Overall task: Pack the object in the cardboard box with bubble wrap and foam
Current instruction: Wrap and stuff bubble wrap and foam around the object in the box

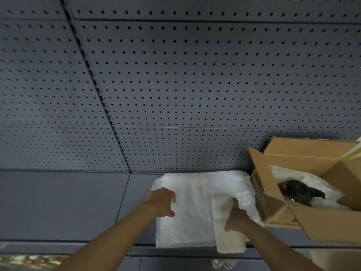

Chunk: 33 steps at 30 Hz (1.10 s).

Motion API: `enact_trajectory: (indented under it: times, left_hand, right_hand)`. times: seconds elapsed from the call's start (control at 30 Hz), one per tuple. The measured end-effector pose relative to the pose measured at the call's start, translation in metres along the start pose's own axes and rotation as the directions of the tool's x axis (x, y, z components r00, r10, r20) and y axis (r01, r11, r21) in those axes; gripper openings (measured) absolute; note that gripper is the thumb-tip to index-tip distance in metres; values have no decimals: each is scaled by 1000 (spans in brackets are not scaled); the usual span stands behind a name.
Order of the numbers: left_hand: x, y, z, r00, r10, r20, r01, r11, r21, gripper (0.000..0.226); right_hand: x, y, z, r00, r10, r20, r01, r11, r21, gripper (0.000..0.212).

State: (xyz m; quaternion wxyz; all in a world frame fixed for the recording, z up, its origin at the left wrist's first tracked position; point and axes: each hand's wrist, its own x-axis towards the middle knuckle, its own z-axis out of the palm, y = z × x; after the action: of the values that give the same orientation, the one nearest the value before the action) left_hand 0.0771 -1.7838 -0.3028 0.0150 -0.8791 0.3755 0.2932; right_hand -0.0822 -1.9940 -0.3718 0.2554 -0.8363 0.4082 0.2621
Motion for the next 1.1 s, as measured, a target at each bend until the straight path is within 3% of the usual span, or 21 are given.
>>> enact_trajectory:
  times: [0.23, 0.43, 0.73, 0.97, 1.1]
  left_hand:
    - [1, 4, 0, 1000, -7, -5, 7, 1000, -7, 49]
    - [-1, 4, -5, 1000, -12, -12, 12, 1000, -24, 48]
    - [-13, 16, -38, 989, 29, -144, -36, 998, -43, 61]
    - [-29, 36, -71, 896, 229, -379, -195, 973, 127, 93]
    - [-34, 40, -75, 871, 246, -426, -197, 968, 156, 81]
  right_hand:
    - [-11, -3, 5, 979, -188, 78, 190, 982, -17, 100]
    - [-22, -9, -1, 950, -290, 113, 297, 954, -46, 97]
    - [-45, -51, -60, 895, -426, -135, 443, 885, 144, 90]
    - [-80, -87, -96, 802, -544, -247, 592, 778, 208, 60]
    - [-93, -95, -100, 763, -571, -303, 635, 748, 191, 54]
